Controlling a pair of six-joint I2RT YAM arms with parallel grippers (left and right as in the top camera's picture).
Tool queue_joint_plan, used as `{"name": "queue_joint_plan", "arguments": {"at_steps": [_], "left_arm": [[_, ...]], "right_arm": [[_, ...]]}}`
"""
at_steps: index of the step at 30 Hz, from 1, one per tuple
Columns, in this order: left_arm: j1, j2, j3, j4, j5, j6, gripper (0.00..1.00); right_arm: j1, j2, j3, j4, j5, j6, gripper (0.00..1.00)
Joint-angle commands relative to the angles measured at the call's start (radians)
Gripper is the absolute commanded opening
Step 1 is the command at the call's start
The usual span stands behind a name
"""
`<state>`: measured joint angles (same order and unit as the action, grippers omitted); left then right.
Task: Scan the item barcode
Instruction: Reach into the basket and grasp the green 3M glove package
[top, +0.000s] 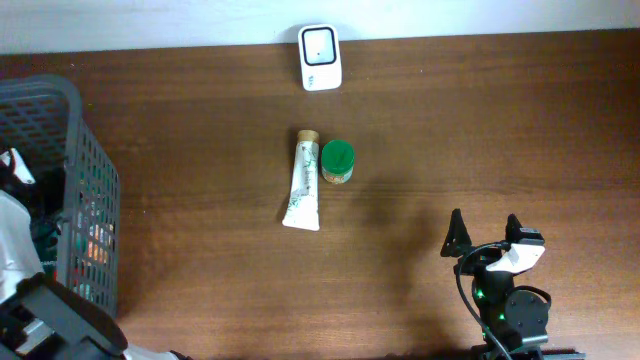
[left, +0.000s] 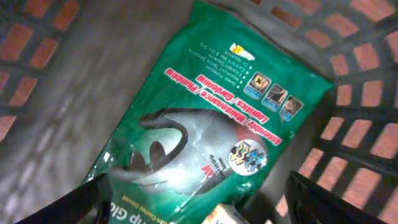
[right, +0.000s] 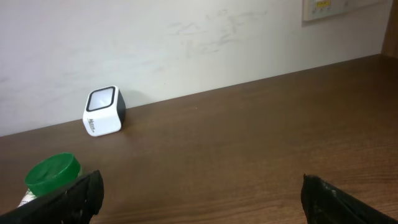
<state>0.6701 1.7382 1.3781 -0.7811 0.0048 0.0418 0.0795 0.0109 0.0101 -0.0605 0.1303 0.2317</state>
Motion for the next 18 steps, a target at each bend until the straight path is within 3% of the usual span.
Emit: {"name": "queue_joint_plan", "arguments": {"at_steps": [1, 9, 18], "left_arm": [[0.003, 0.055, -0.007, 0.004, 0.019, 0.108, 0.86], [0.003, 0.1, -0.007, 0.011, 0.019, 0.15, 0.86], [0.003, 0.113, -0.007, 0.044, 0.034, 0.286, 0.86]], "right_arm": [[0.005, -0.008, -0.005, -0.008, -0.002, -0.006, 0.98], [0.005, -0.008, -0.005, -0.008, -0.002, -0.006, 0.98], [0.005, -0.008, -0.005, -0.008, -0.002, -0.006, 0.98]]}}
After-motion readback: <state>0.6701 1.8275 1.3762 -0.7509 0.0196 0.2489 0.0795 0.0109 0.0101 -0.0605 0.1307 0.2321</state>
